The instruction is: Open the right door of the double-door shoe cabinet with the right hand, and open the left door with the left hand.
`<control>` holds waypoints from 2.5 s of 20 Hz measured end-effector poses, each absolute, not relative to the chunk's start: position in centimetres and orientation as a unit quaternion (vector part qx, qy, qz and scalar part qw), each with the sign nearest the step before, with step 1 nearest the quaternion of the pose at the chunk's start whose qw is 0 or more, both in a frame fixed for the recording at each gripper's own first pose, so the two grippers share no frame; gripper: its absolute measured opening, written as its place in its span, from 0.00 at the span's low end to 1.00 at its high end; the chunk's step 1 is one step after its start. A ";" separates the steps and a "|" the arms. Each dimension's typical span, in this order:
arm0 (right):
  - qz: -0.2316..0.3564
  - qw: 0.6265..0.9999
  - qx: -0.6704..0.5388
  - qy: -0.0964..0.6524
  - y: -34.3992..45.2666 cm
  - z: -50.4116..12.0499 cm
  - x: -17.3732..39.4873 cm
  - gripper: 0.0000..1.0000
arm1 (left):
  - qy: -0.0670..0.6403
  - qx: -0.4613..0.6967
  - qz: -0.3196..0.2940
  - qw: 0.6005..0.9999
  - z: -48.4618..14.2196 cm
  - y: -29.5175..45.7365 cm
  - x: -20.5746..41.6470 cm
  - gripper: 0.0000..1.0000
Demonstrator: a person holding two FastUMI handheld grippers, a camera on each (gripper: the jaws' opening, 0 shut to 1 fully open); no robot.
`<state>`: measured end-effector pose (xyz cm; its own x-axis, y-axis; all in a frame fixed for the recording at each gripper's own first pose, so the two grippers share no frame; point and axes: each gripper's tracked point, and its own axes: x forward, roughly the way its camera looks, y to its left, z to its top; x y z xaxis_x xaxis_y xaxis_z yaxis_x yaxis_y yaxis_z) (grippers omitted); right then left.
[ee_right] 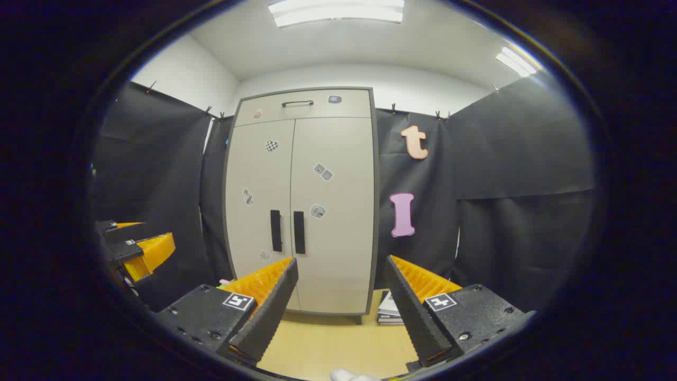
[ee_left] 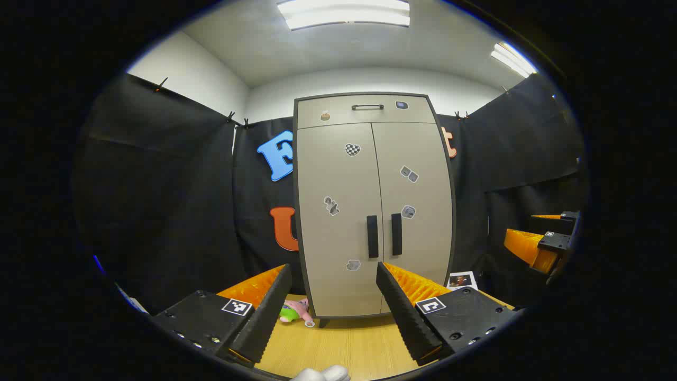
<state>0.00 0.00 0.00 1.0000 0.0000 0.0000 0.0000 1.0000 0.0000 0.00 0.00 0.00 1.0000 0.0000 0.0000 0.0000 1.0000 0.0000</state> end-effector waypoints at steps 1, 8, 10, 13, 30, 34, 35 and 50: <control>0.000 1.000 -0.001 0.000 0.1 -0.1 0.0 1.00 | 0.000 0.000 0.001 1.000 0.0 0.0 0.0 0.96; -0.005 1.000 -0.003 0.001 0.2 -0.1 -0.1 1.00 | 0.002 0.001 -0.001 1.000 -0.1 0.0 0.1 0.96; -0.005 1.000 -0.003 0.000 0.3 -0.1 -0.1 1.00 | 0.003 0.002 -0.002 1.000 -0.2 0.1 0.2 0.96; -0.006 1.000 -0.004 0.000 0.4 -0.1 -0.1 1.00 | 0.002 0.003 -0.002 1.000 -0.1 0.2 0.2 0.96; 0.024 0.999 -0.013 0.023 4.9 -2.9 11.5 1.00 | 0.034 0.005 0.044 0.998 -2.9 3.0 -2.7 0.96; 0.040 0.999 0.000 0.020 7.1 -3.0 18.0 1.00 | 0.045 0.012 0.077 0.996 -3.5 3.8 -3.1 0.96; 0.042 0.999 0.005 0.026 7.5 -3.4 19.7 1.00 | 0.045 0.013 0.086 0.995 -3.5 3.9 -3.1 0.96; 0.040 0.998 0.024 0.051 12.4 -4.1 35.2 0.65 | 0.054 0.017 0.155 0.986 -4.1 4.9 -3.5 0.96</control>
